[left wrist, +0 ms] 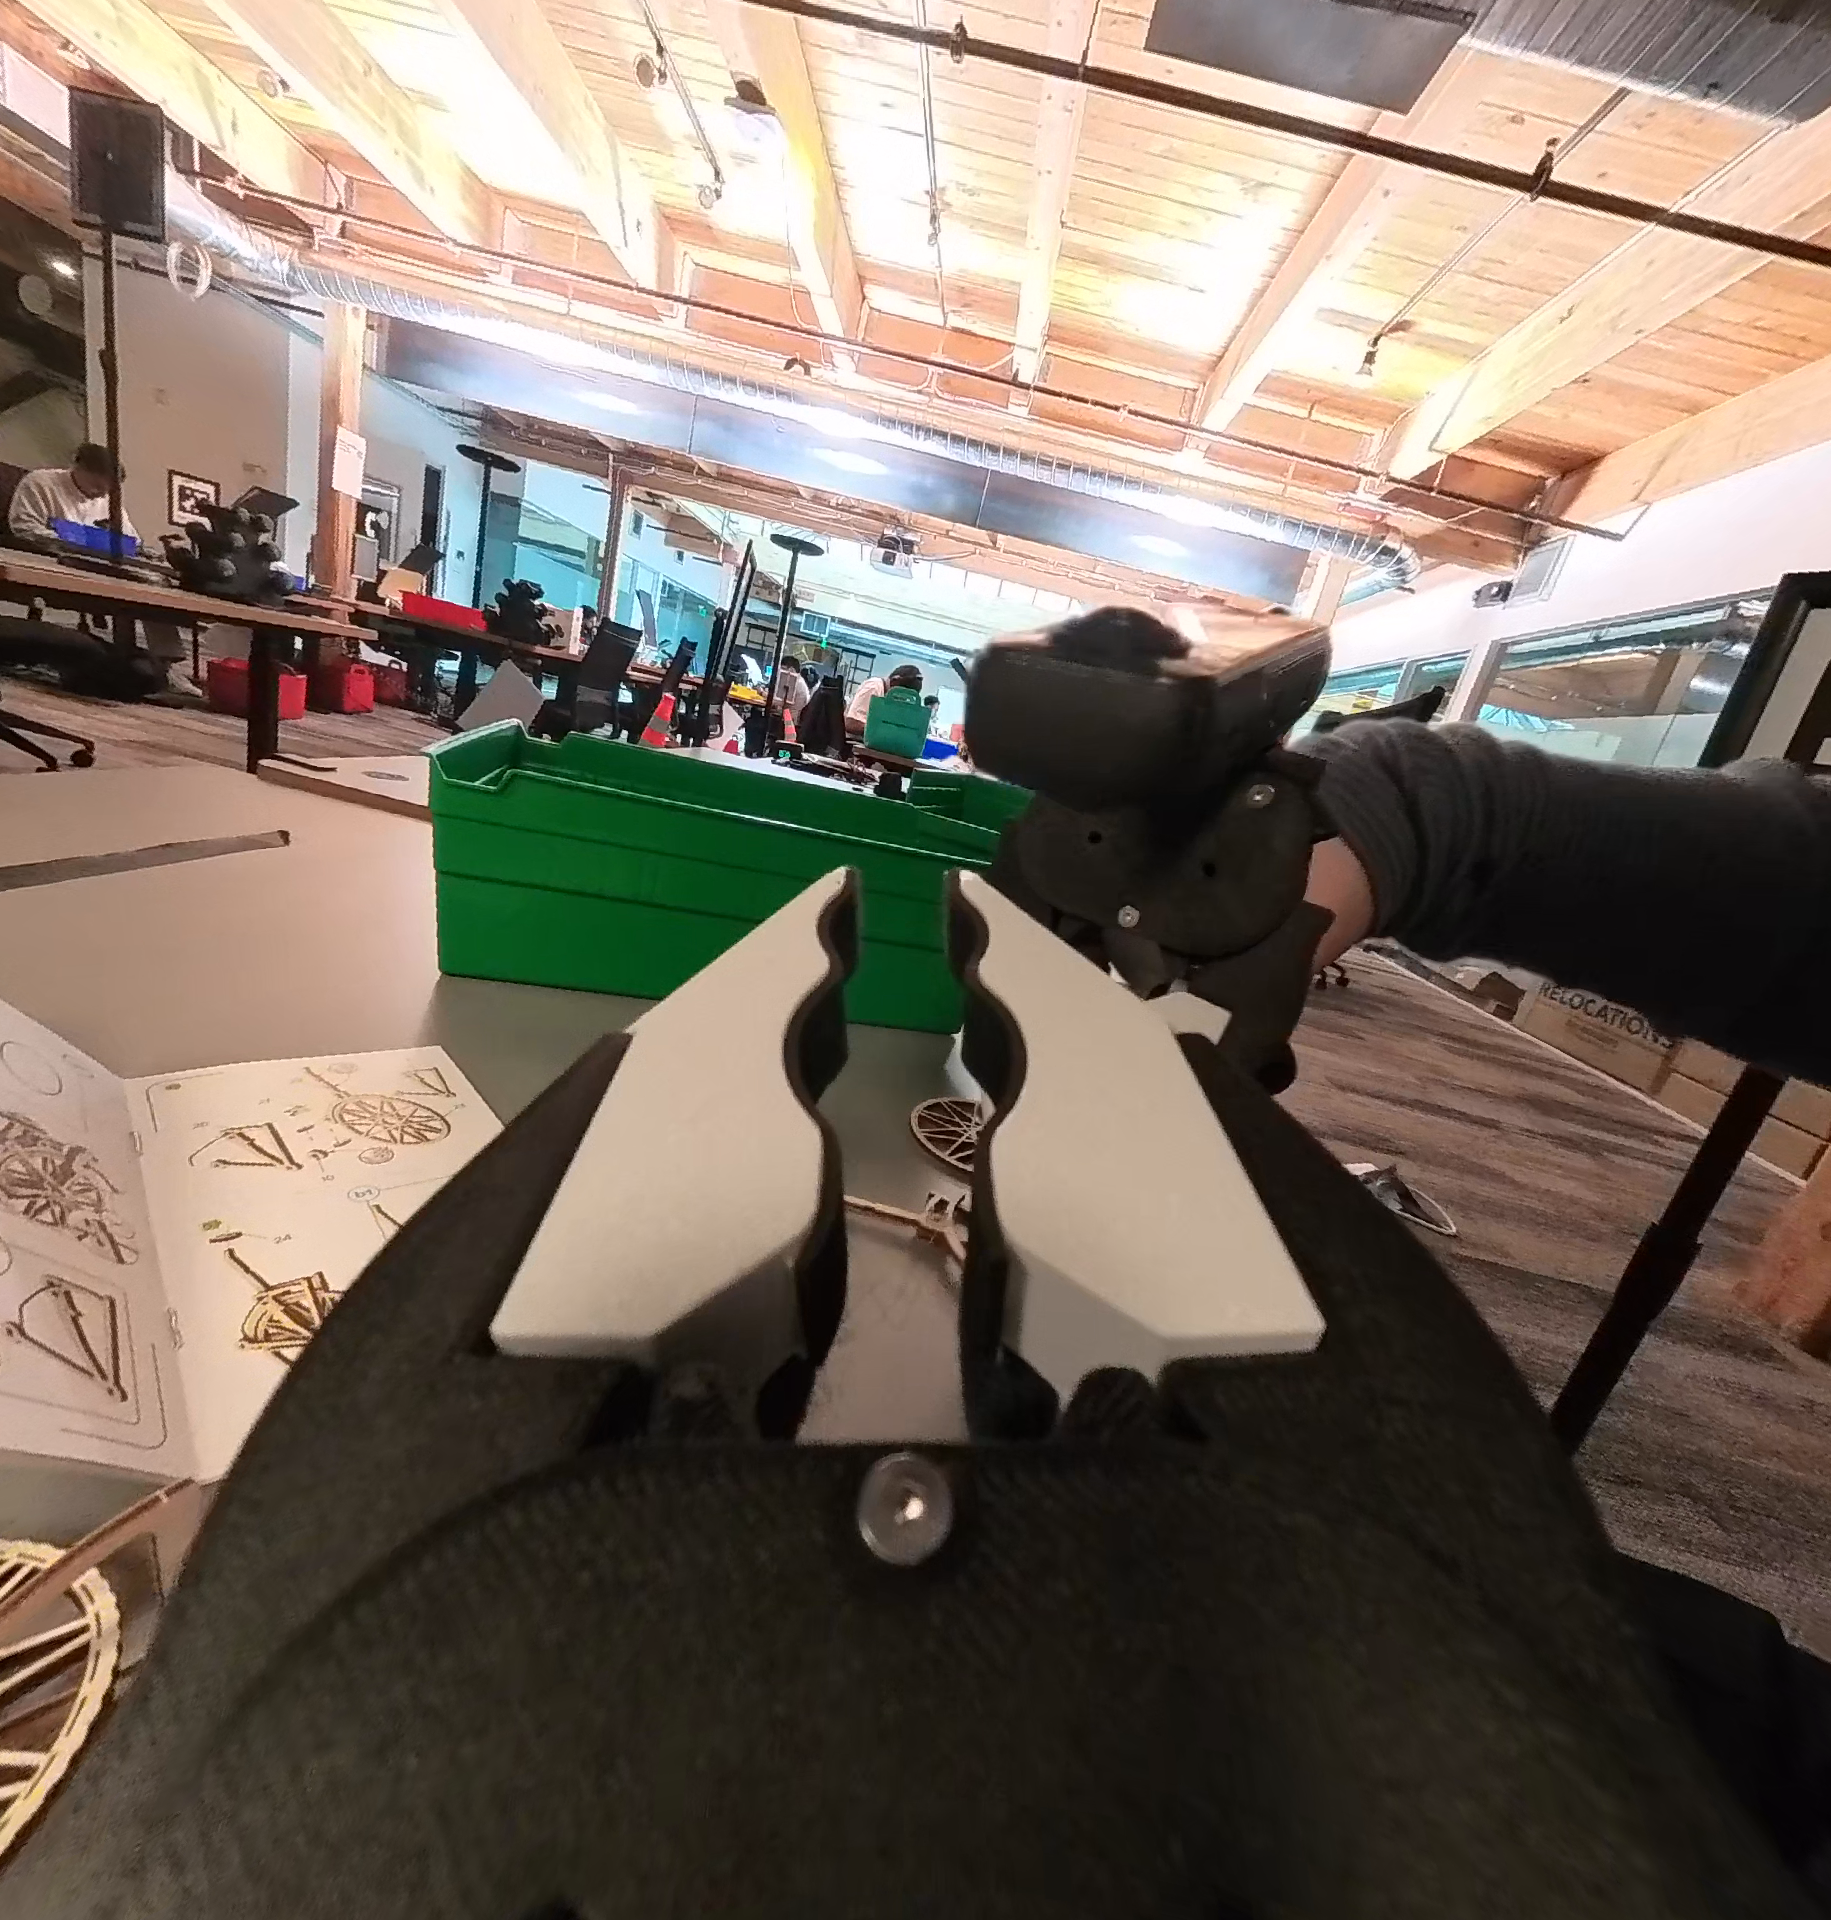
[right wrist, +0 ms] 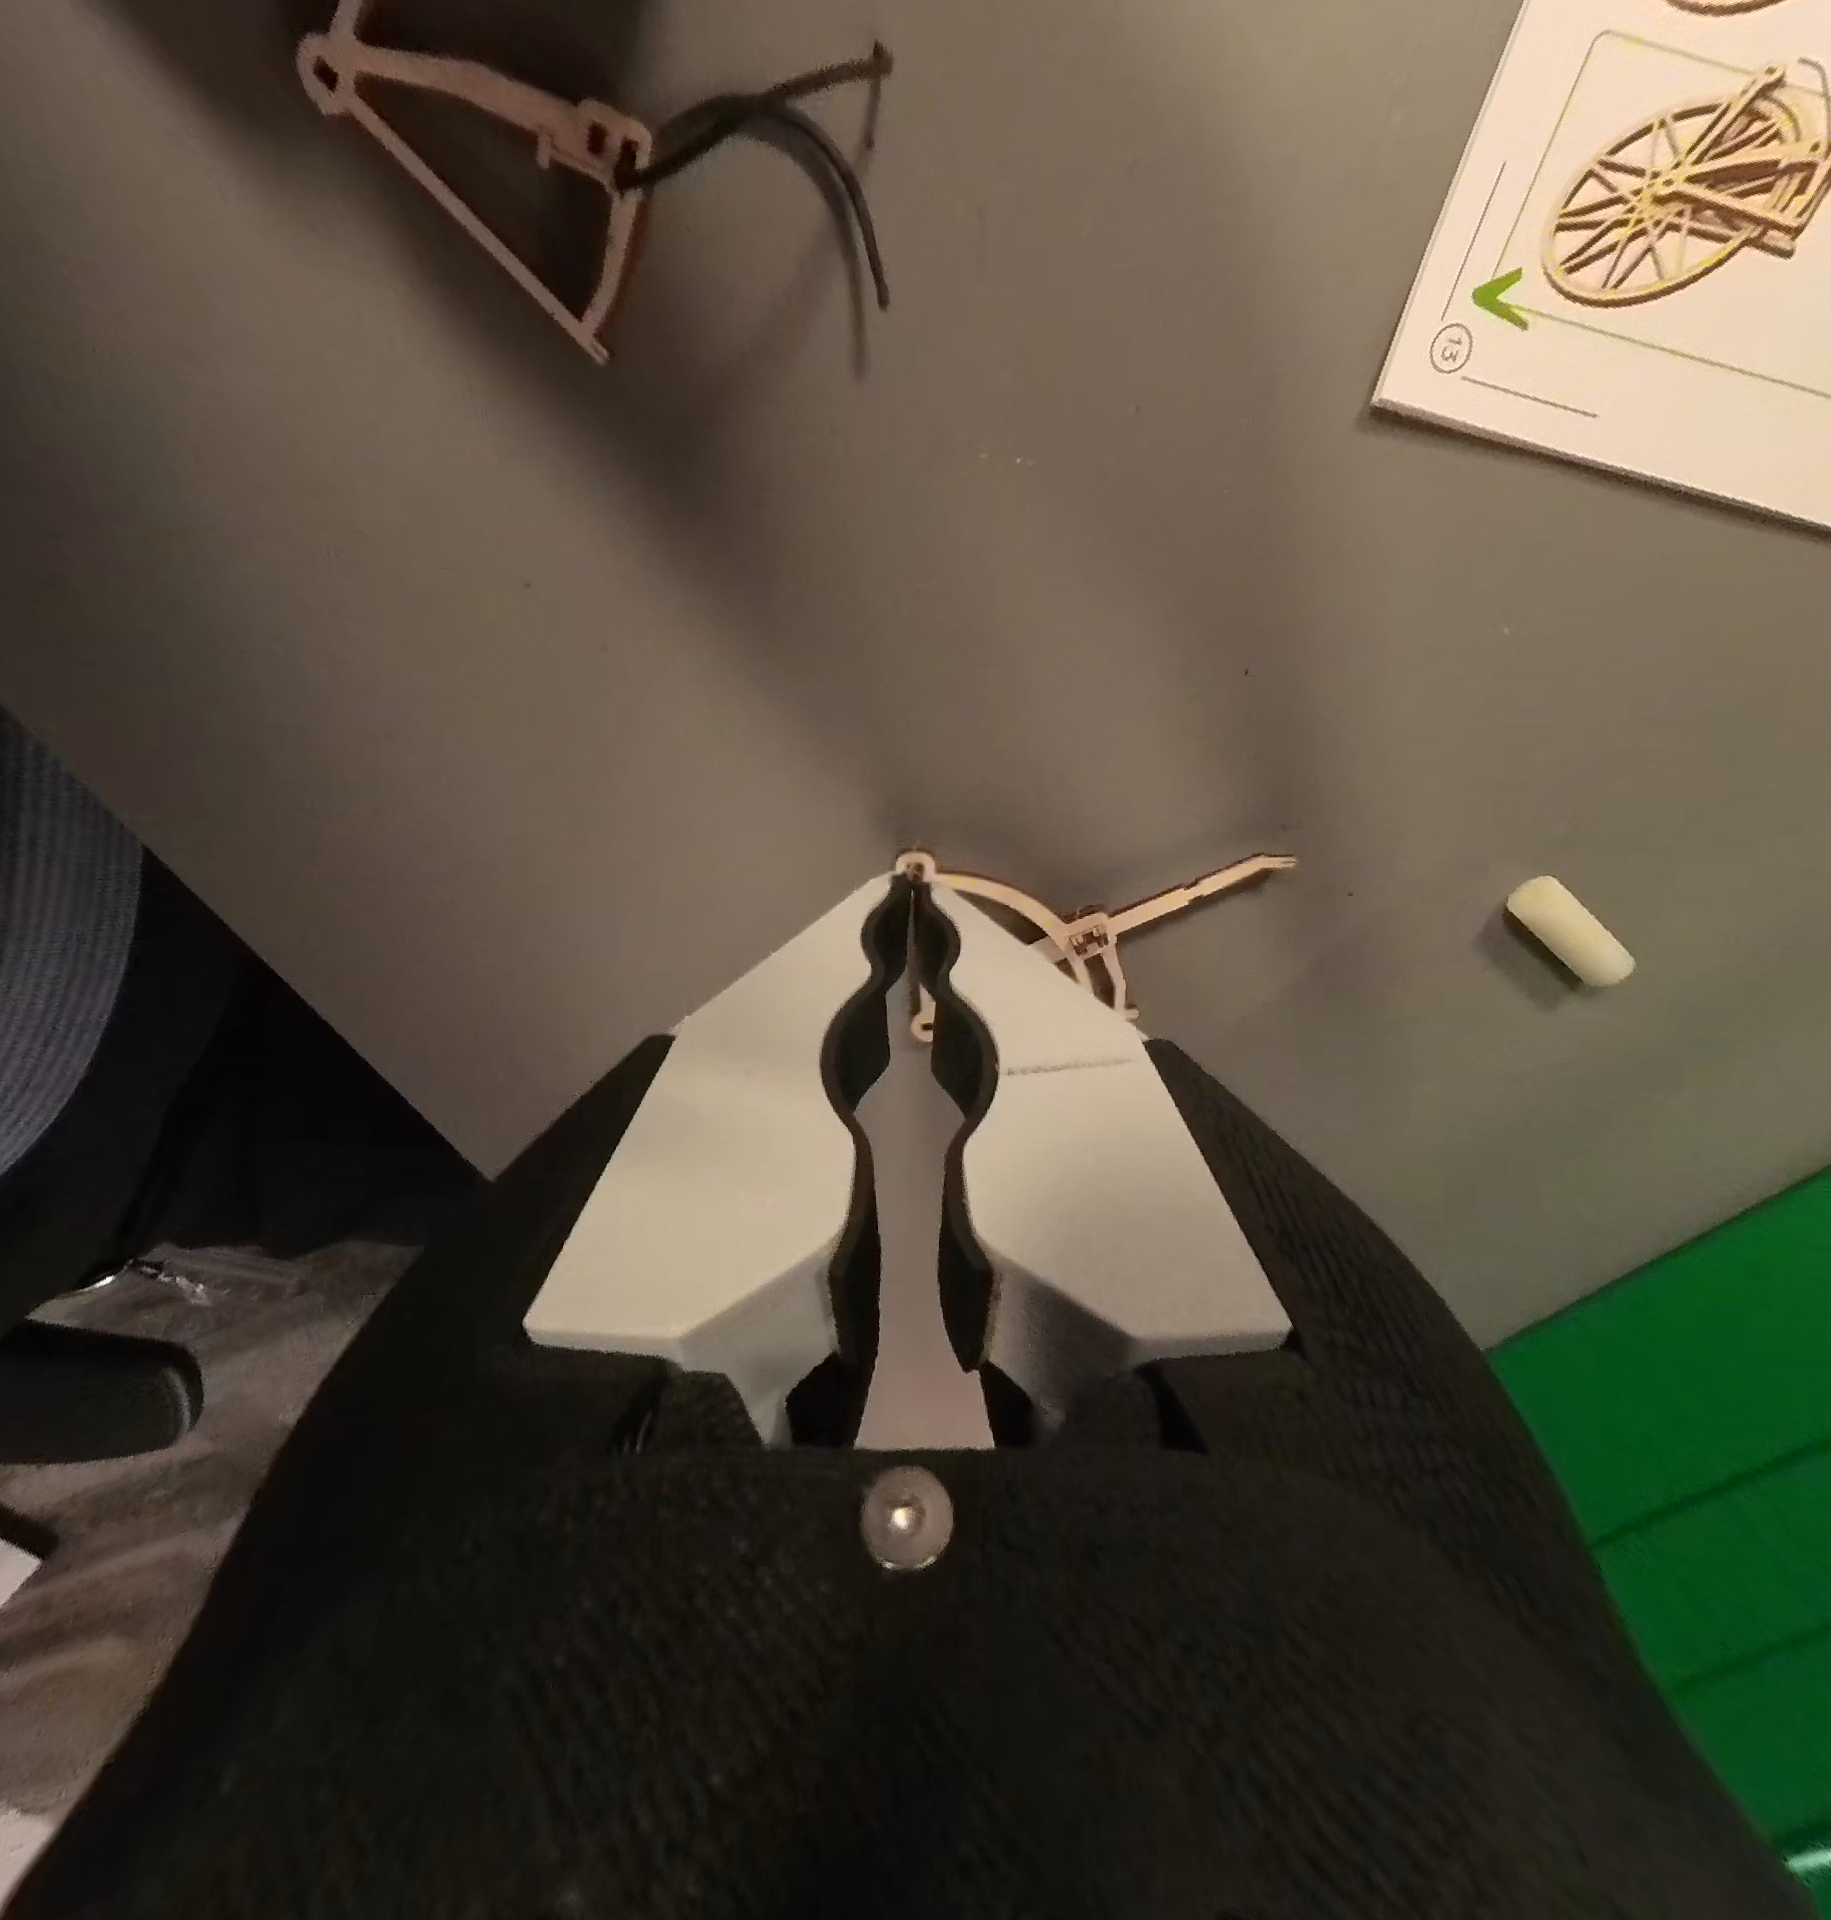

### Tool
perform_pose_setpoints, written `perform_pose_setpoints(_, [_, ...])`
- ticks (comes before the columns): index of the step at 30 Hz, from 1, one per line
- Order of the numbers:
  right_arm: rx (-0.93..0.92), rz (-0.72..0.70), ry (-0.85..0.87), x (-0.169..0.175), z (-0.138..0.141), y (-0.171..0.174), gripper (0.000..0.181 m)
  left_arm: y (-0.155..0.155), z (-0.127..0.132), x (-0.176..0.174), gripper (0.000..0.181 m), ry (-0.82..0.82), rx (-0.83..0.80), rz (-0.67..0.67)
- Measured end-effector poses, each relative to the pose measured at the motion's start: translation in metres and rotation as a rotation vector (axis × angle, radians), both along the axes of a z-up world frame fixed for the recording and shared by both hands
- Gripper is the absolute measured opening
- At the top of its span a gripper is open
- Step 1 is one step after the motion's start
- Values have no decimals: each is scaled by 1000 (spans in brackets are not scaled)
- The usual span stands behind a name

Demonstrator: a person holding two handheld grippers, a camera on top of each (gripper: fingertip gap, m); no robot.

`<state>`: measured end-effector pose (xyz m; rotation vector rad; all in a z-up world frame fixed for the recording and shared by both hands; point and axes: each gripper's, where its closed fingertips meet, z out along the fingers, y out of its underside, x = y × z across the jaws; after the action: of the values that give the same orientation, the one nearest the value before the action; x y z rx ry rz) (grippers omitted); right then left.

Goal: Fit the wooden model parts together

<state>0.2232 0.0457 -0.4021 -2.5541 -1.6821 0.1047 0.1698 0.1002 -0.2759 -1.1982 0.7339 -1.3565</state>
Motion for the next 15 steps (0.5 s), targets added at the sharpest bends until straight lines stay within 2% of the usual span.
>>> perform_pose_setpoints(3, [-2,35,-17,1,0,-3,0,0,-1,0,14,2,-4,-4])
perform_pose_setpoints(11, [86,242,-103,5,0,-2,0,1,-1,1,14,3,-16,-11])
perform_pose_setpoints(15, [83,261,-120,6,-1,-1,0,0,-2,1,14,5,-20,-16])
